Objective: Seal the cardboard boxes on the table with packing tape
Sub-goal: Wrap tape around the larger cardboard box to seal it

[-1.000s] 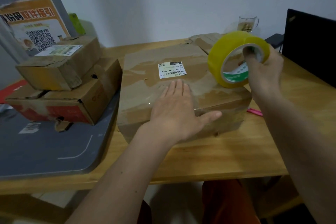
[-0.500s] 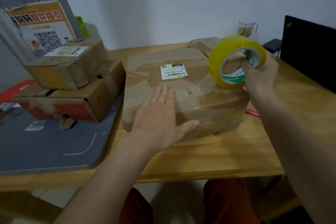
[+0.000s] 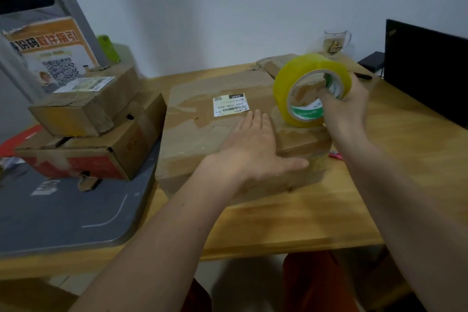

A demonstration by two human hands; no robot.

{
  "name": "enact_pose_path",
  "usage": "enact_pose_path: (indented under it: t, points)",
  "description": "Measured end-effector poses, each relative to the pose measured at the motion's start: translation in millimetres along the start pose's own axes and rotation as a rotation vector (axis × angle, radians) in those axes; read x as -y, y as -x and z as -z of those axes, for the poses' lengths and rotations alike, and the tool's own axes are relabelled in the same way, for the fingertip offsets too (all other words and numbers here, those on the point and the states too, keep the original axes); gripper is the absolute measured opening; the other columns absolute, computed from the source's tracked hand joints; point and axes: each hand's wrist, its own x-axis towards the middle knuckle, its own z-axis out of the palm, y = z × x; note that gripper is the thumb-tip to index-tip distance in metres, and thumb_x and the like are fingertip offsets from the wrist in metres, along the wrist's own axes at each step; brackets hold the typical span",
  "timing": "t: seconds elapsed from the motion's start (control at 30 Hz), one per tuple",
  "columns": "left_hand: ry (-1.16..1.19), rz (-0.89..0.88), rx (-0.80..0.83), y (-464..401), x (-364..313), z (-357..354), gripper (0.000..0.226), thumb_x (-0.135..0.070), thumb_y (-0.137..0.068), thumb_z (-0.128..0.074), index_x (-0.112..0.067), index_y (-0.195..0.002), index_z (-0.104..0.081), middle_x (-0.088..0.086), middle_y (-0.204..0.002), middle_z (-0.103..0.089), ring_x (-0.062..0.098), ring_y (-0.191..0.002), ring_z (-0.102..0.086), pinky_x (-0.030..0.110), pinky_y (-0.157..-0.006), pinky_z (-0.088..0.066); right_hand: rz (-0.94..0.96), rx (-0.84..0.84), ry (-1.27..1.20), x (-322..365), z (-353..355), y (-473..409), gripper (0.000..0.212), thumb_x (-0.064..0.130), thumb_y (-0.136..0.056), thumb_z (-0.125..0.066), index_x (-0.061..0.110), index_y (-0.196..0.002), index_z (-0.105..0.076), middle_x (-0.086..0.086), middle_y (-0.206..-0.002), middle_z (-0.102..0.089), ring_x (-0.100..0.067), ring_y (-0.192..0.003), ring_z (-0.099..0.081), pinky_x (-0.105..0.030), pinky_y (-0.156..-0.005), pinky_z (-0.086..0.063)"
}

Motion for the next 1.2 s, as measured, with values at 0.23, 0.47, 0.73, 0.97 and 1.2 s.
enact_pose_path:
  t: [0.23,0.47,0.73,0.97,1.2]
  points:
    - [-0.011,-0.008,-0.029,-6,12,-10,0.118,-0.086,-0.078,-0.033,-0.009,-0.156,0.013,0.003,-0.166,0.014,0.015,-0.152,0.011,0.025,-0.107,0.007,0.071,-0.021,0.025,-2,26,-27,0.027,0.004,-0.087,-0.061,0.031,-0.084,-0.061,0.012,-0.081,-0.062,0.014,-0.073,-0.058,-0.005,-0.066,-0.042]
    - [-0.025,0.014,-0.004,-7,11,-11,0.118,-0.09,-0.066,-0.02,-0.023,-0.157,0.011,0.002,-0.165,0.015,0.016,-0.152,0.013,0.032,-0.117,0.002,-0.119,0.0,0.079,-53,54,-33,0.018,-0.001,-0.089,-0.06,0.017,-0.094,-0.061,0.001,-0.081,-0.061,-0.008,-0.076,-0.057,-0.014,-0.064,-0.044]
    - [0.138,-0.001,0.033,1,29,-1,0.094,-0.093,-0.062,-0.01,-0.059,-0.149,-0.001,-0.002,-0.166,0.011,0.015,-0.152,0.013,0.04,-0.12,0.0,-0.351,-0.014,-0.009,-82,47,-8,0.013,0.014,-0.087,-0.068,0.019,-0.098,-0.064,0.004,-0.086,-0.064,-0.021,-0.092,-0.061,-0.03,-0.079,-0.044]
    - [0.084,0.43,-0.022,27,84,0,0.114,-0.098,-0.049,0.008,-0.052,-0.153,0.0,-0.004,-0.167,0.005,0.027,-0.153,0.003,0.068,-0.115,-0.004,-0.595,-0.073,-0.213,-71,36,11,0.016,0.012,-0.083,-0.071,0.017,-0.095,-0.062,-0.003,-0.093,-0.067,-0.028,-0.098,-0.065,-0.041,-0.08,-0.054]
    - [0.265,0.383,-0.091,48,113,0,0.093,-0.091,-0.07,-0.009,-0.05,-0.154,-0.002,-0.01,-0.166,0.002,0.021,-0.153,-0.001,0.06,-0.116,-0.011,-0.735,0.183,-0.728,-22,11,53,0.025,0.035,-0.091,-0.058,0.02,-0.1,-0.077,-0.007,-0.102,-0.074,-0.022,-0.086,-0.073,-0.031,-0.059,-0.056]
